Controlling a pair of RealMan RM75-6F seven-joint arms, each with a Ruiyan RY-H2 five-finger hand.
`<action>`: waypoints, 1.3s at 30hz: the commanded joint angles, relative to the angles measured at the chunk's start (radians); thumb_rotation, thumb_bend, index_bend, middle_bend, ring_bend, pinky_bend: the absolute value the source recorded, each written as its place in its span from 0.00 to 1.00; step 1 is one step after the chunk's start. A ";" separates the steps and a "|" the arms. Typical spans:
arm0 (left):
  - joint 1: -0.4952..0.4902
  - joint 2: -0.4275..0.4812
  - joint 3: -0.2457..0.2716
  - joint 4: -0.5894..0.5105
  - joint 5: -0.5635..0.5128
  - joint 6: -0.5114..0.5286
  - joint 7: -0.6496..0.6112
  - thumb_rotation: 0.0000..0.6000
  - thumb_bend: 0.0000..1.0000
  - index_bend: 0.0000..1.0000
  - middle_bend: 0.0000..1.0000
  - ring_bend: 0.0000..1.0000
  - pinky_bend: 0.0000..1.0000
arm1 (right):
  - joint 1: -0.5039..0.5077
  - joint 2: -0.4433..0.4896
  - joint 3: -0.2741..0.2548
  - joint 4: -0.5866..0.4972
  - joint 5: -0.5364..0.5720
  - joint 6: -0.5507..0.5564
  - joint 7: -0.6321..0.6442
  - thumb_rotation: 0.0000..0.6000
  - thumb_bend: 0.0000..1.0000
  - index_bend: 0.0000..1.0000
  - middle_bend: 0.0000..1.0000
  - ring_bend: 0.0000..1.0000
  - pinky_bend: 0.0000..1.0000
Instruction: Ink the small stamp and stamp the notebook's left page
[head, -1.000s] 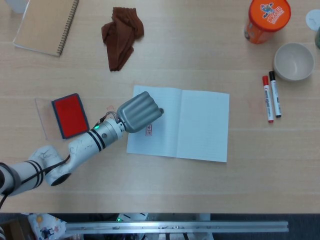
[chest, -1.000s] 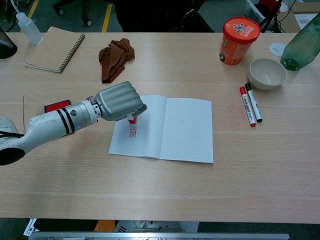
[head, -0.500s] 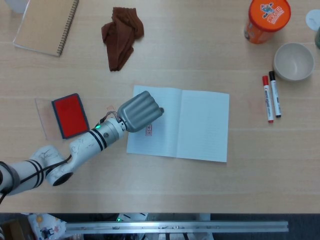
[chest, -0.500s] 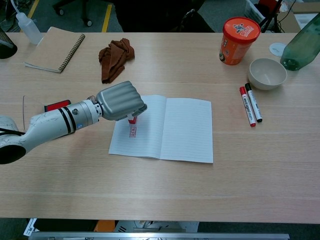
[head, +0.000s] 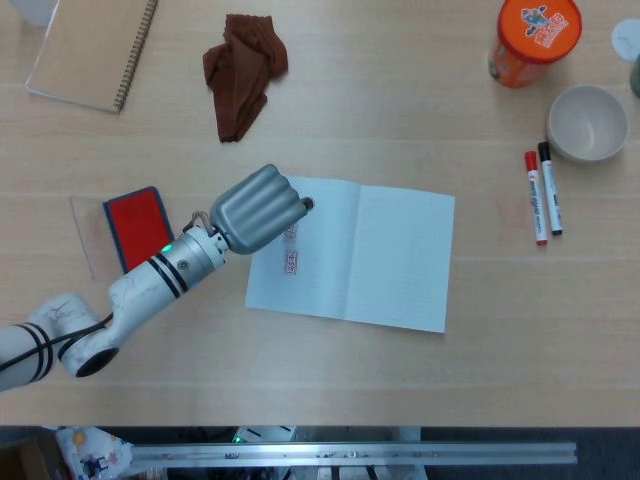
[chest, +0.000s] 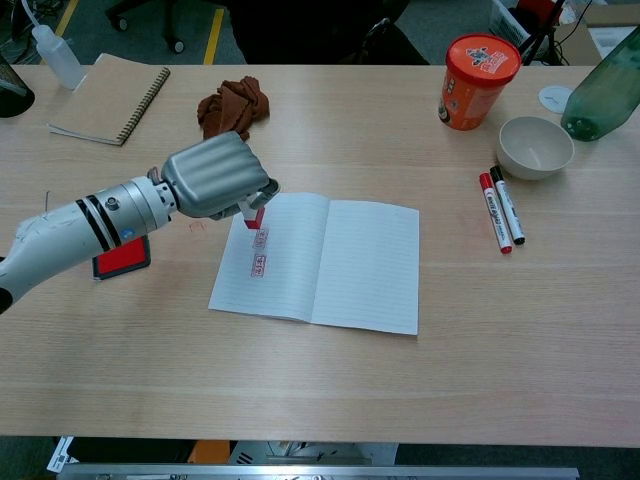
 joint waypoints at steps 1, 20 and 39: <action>0.022 0.027 0.004 -0.018 0.001 0.023 0.027 1.00 0.33 0.62 0.99 1.00 1.00 | 0.003 -0.002 0.001 0.001 -0.002 -0.002 0.001 1.00 0.22 0.34 0.49 0.51 0.56; 0.119 0.005 0.059 0.118 -0.046 0.013 0.089 1.00 0.33 0.59 0.98 1.00 1.00 | -0.003 0.000 -0.003 -0.004 -0.018 0.016 0.005 1.00 0.22 0.34 0.49 0.51 0.56; 0.135 -0.005 0.057 0.135 -0.049 0.002 0.109 1.00 0.33 0.51 0.98 1.00 1.00 | -0.007 0.001 -0.001 -0.005 -0.017 0.023 0.003 1.00 0.22 0.34 0.49 0.51 0.56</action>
